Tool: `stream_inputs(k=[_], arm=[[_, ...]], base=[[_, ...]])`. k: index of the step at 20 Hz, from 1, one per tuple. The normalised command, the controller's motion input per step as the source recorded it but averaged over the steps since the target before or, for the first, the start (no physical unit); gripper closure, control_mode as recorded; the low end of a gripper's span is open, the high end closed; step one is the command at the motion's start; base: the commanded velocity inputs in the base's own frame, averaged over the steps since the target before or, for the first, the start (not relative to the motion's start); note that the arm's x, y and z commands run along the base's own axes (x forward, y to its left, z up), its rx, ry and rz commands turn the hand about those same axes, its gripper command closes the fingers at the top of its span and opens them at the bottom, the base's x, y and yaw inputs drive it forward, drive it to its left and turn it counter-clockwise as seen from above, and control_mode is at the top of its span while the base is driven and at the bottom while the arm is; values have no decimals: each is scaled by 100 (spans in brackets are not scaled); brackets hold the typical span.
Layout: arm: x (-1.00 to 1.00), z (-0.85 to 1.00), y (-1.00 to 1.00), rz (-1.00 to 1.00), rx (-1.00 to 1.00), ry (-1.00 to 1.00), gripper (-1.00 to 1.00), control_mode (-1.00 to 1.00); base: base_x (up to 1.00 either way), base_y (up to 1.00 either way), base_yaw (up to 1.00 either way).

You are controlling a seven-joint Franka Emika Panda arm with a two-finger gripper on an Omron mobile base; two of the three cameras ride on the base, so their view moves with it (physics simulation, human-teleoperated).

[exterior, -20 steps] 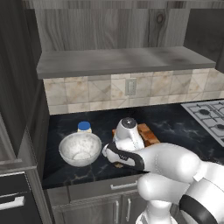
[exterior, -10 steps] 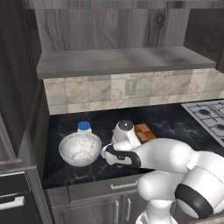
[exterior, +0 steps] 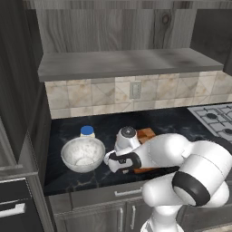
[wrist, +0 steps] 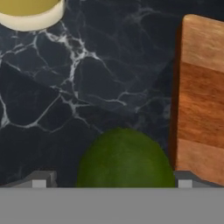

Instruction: Open the cabinet. Place the bowl and condiment on the counter. Then place the lime and garlic on the cutting board.

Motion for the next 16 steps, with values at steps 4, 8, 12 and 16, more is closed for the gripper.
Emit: stream_inputs(k=[4,8,12,16], arm=[[17,-16,0,-1,-2,0,-100,-100],[10,-15,1,-1,-2,0,100,-100],[1,-3,1,0,-1,0,100,-100],[0,0,0,0,0,0,100,-100]], base=[[0,0,0],[0,0,0],[0,0,0],[0,0,0]])
